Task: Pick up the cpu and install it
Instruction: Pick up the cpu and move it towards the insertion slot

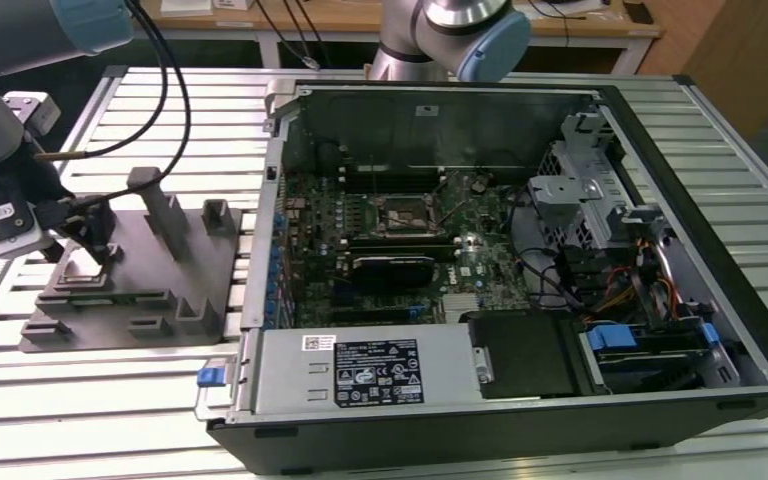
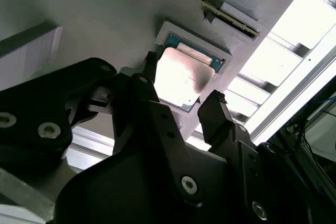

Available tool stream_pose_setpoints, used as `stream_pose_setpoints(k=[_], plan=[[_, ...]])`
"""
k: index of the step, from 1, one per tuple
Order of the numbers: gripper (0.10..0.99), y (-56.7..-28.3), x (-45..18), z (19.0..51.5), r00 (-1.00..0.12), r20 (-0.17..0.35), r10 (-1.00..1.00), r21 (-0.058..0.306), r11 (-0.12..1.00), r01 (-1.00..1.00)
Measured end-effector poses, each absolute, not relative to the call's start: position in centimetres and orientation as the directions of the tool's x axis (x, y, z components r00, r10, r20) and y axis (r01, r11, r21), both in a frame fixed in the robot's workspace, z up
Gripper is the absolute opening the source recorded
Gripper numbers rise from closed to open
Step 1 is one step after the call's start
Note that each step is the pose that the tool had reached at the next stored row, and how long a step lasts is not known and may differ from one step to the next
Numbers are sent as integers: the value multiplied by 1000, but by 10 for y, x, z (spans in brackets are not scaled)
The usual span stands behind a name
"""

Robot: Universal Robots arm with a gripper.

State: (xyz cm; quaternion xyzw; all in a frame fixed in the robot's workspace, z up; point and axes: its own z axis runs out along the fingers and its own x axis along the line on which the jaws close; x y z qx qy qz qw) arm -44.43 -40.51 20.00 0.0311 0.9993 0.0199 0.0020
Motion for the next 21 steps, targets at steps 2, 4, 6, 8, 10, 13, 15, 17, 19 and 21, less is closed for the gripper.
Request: stream_pose_setpoints(k=[2, 4, 6, 8, 10, 13, 15, 17, 19, 21], plan=[[604, -405, -444, 200, -998, -3, 62, 40, 997, 62], [604, -405, -444, 200, -998, -3, 61, 40, 997, 61], [604, -405, -444, 199, -999, -3, 47, 40, 998, 47], [604, -405, -444, 198, -1000, -3, 28, 40, 999, 27], [604, -405, -444, 197, -1000, -3, 19, 40, 999, 19], [604, -405, -444, 194, -1000, -3, 13, 40, 999, 13], [604, -405, -444, 192, -1000, -3, 13, 40, 999, 13], [604, -405, -444, 191, -1000, -3, 13, 40, 999, 13], [604, -405, -444, 190, -1000, -3, 13, 40, 999, 13], [604, -405, -444, 188, -1000, -3, 13, 40, 999, 13]])
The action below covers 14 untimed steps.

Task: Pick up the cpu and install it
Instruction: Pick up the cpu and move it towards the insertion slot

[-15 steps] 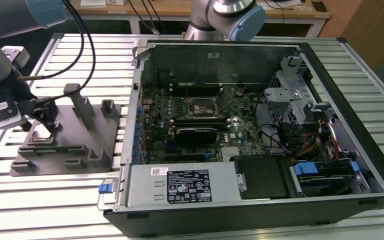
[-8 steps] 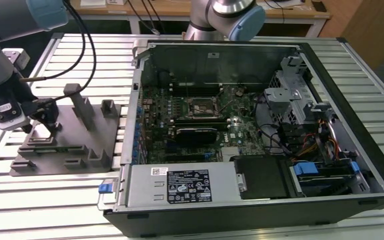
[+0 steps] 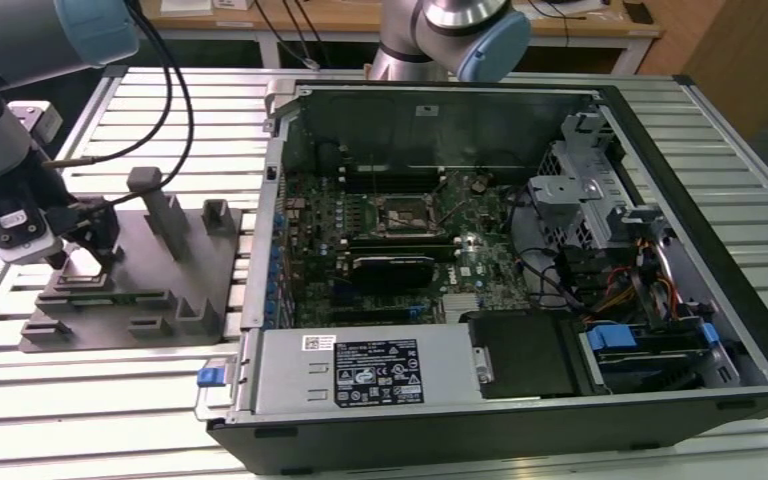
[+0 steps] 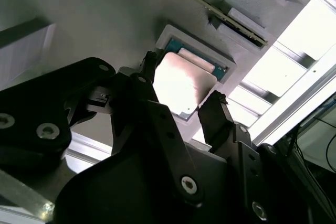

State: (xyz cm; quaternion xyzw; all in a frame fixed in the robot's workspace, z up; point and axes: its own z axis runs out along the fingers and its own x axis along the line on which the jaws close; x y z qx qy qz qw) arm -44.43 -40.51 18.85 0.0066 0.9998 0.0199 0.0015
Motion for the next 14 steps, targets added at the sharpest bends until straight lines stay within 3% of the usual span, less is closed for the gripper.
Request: stream_pose_setpoints(k=[14], plan=[[604, -405, -444, 183, -1000, -3, 13, 40, 999, 13]])
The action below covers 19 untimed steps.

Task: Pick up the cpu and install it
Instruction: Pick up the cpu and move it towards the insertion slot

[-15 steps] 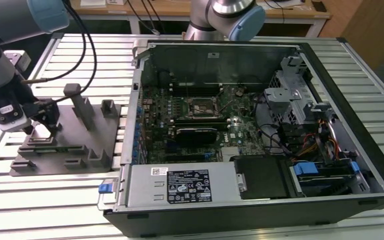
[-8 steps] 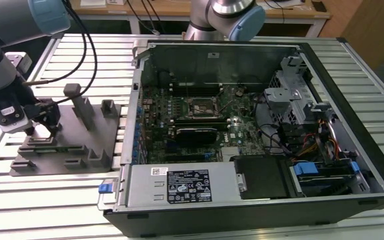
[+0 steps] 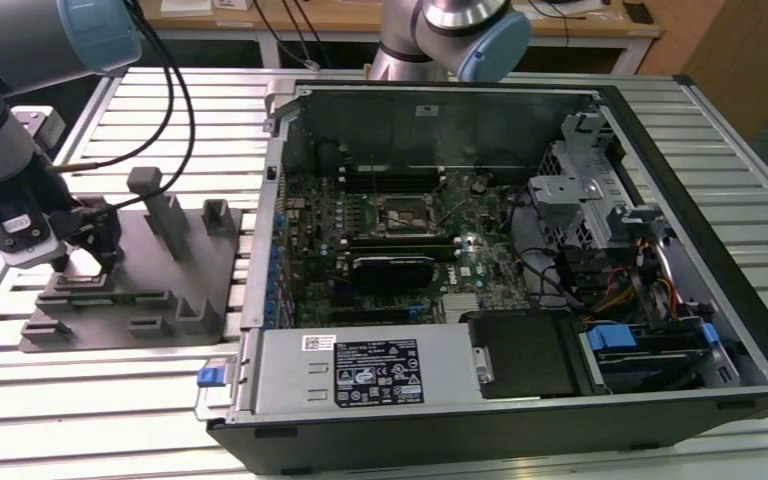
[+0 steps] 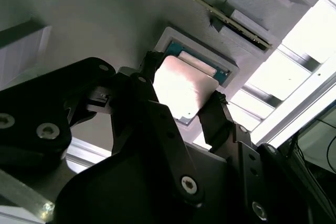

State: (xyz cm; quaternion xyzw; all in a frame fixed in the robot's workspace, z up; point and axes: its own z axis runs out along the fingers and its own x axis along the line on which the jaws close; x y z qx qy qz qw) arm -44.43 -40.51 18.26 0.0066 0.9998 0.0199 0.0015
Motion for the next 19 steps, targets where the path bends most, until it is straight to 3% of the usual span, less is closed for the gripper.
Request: stream_pose_setpoints(k=[8, 9, 19], plan=[[604, -405, -444, 182, -1000, -3, 13, 40, 999, 13], [541, -405, -444, 182, -1000, -3, 13, 40, 999, 13], [541, -405, -444, 182, -1000, -3, 13, 40, 999, 13]])
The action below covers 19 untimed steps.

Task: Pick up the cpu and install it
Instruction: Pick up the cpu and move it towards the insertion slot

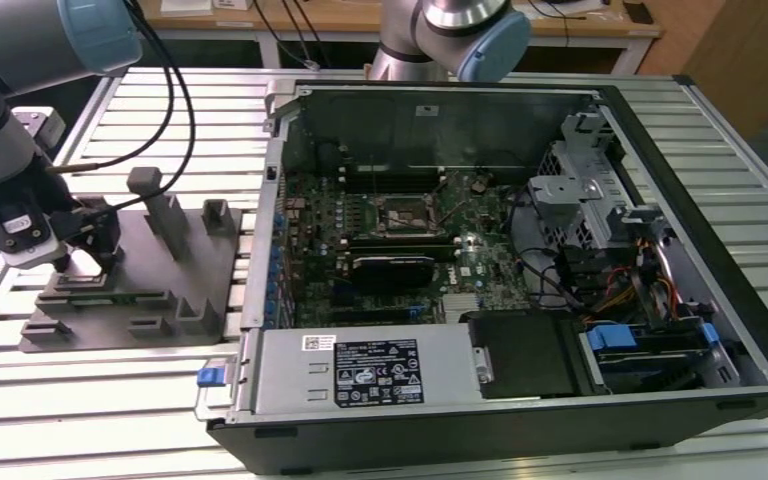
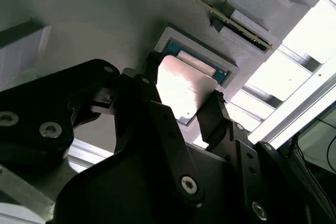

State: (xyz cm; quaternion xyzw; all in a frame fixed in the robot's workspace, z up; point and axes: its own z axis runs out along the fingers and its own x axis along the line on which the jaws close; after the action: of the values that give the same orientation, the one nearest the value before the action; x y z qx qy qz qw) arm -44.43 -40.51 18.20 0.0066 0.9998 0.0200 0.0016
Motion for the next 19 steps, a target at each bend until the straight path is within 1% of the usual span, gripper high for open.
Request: stream_pose_setpoints(k=[19], plan=[[541, -405, -444, 205, -1000, -3, 13, 40, 999, 13]])
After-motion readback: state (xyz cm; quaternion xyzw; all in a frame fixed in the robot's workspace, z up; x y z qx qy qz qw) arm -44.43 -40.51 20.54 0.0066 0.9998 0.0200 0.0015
